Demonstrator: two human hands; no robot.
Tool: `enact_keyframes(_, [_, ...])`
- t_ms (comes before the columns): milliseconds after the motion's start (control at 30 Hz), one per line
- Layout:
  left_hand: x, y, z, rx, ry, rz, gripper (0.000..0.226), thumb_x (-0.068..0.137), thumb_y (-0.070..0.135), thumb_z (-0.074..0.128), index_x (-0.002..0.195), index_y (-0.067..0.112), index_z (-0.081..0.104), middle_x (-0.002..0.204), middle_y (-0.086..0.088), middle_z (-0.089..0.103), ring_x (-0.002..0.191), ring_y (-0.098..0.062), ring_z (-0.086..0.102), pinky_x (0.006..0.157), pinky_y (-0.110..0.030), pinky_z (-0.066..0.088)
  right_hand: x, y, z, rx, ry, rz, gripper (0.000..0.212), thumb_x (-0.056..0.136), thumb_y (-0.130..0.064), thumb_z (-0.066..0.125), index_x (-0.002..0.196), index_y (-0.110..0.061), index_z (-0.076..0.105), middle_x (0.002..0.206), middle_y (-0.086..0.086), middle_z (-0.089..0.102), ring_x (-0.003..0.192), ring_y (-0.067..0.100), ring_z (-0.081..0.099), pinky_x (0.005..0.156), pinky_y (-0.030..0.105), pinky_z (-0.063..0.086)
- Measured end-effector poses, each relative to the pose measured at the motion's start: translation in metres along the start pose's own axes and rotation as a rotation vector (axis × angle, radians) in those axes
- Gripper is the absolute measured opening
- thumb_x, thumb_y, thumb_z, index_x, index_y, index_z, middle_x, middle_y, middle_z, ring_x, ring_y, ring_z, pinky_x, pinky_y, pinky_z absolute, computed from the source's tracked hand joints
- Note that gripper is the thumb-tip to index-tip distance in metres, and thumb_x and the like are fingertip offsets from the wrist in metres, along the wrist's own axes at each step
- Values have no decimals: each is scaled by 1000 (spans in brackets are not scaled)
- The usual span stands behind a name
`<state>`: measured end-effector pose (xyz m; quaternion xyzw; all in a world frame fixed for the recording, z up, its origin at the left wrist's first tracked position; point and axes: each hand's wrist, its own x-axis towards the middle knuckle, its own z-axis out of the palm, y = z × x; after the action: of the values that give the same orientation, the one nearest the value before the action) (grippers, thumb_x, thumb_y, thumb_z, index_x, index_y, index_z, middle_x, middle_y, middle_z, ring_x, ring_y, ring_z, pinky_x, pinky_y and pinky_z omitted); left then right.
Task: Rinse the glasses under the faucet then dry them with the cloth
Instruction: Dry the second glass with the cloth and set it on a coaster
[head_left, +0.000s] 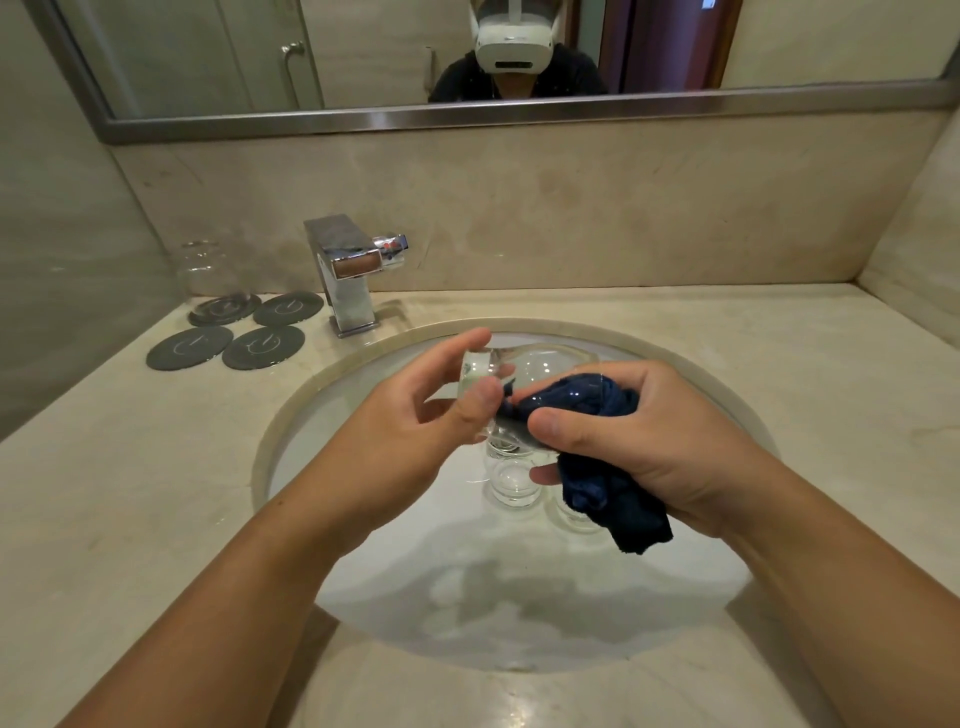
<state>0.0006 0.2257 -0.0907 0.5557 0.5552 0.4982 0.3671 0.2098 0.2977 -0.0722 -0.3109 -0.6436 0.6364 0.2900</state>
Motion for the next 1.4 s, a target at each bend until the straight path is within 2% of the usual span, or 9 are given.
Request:
enact_keyframes(167, [3,0,0,-33,45,-52,49,92,65,61,120,27,77,113,-3,81,94,-18,74,85,-41,58,0,0,2,-22,-13,-38,27,69,-26,87,93,-14,85,86,18,78,68,25,70,80,36,65])
enact_keyframes(300, [1,0,-3,17,3,16,45,96,51,70,137,33,68,125,3,77,109,-16,75,93,-30,57,-1,-1,1,13,-58,-7,26,76,-22,92,100,-15,85,109,33,73,92,52,70,83,38,65])
enact_keyframes(433, [0,-1,-9,14,-56,6,60,91,51,78,147,44,59,147,4,66,126,-14,70,116,-44,51,-1,1,1,26,-64,15,30,74,-30,90,101,-17,85,116,49,60,108,75,52,86,44,65])
enact_keyframes(633, [1,4,-2,-135,23,-84,50,94,68,64,126,31,73,119,-7,79,107,-21,75,88,-34,63,-3,-4,3,-35,-4,-48,22,72,-24,84,92,-15,84,66,2,74,55,17,72,81,41,65])
enact_keyframes(733, [2,3,-1,-66,47,-46,43,93,61,67,116,27,78,114,-12,78,93,-21,72,77,-29,58,-3,-4,4,-60,0,-57,27,71,-27,85,94,-15,85,72,15,74,58,18,70,79,39,65])
enact_keyframes(900, [-1,2,-2,-55,19,14,46,91,48,74,136,43,67,135,10,73,119,-14,73,103,-39,56,-1,-3,3,-15,-20,-58,21,79,-25,90,97,-15,85,102,36,72,80,52,70,83,37,65])
enact_keyframes(1067, [-1,4,-1,-162,25,-65,58,83,56,77,139,41,68,143,4,70,128,-19,70,107,-42,54,-2,-4,4,-28,17,-59,30,71,-28,85,95,-10,84,89,24,78,67,24,72,79,37,65])
enact_keyframes(1200, [-1,8,1,-114,75,-134,51,96,68,62,123,27,75,116,-4,81,104,-24,77,89,-38,57,-4,-5,5,-140,38,-45,24,74,-30,86,94,-17,84,65,14,71,60,22,75,82,57,65])
enact_keyframes(1400, [-5,10,2,-1,76,19,48,85,44,73,132,33,69,124,7,78,109,-11,76,90,-22,60,-2,-3,3,-31,-5,-49,27,74,-28,93,95,-14,85,94,25,78,79,39,76,81,39,66])
